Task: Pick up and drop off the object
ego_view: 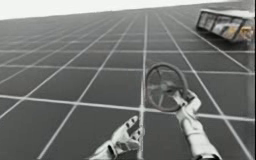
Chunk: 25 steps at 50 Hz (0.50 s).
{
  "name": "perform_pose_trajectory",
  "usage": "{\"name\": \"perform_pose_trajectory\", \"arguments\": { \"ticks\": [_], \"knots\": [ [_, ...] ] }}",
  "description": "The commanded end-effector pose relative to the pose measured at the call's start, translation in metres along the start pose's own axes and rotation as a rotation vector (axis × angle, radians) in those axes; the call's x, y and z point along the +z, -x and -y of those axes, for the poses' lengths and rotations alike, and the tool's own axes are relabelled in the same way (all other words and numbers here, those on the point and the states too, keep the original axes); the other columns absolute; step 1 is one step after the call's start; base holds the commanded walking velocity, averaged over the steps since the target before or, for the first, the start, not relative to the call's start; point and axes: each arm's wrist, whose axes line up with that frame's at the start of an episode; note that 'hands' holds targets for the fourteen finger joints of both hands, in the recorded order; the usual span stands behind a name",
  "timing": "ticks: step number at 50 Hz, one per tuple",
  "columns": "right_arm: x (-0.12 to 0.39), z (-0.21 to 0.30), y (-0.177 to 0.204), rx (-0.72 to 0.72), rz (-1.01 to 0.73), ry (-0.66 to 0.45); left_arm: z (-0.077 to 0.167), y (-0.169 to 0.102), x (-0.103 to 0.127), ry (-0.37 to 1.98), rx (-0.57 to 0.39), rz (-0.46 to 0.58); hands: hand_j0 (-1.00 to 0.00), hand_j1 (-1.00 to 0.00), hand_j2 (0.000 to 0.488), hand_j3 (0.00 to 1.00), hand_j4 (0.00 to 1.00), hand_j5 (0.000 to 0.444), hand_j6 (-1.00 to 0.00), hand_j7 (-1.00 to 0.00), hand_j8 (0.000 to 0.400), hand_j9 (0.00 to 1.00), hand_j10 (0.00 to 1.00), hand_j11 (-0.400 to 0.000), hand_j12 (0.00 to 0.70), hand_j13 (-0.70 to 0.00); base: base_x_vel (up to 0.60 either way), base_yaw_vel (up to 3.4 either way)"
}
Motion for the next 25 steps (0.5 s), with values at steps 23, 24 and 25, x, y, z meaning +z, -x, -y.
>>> {"name": "perform_pose_trajectory", "arguments": {
  "ticks": [23, 24, 25],
  "knots": [
    [0.0115, -0.0114, 0.0063, 0.037, 0.041, -0.014, -0.0015, 0.0025, 0.0004, 0.008, -0.008, 0.014, 0.0, 0.0, 0.0, 1.0, 1.0, 0.0, 0.0, 0.0, 0.0, 1.0, 1.0, -0.4, 0.0, -0.7, 0.31, -0.58],
    [0.0115, -0.0114, 0.0063, 0.037, 0.041, -0.014, -0.0015, 0.0025, 0.0004, 0.008, -0.008, 0.014, 0.0, 0.0, 0.0, 1.0, 1.0, 0.0, 0.0, 0.0, 0.0, 1.0, 1.0, -0.4, 0.0, -0.7, 0.29, -0.64],
    [0.0115, -0.0114, 0.0063, 0.037, 0.041, -0.014, -0.0015, 0.0025, 0.0004, 0.008, -0.008, 0.014, 0.0, 0.0, 0.0, 1.0, 1.0, 0.0, 0.0, 0.0, 0.0, 1.0, 1.0, -0.4, 0.0, -0.7, 0.29, -0.64]
  ]
}}
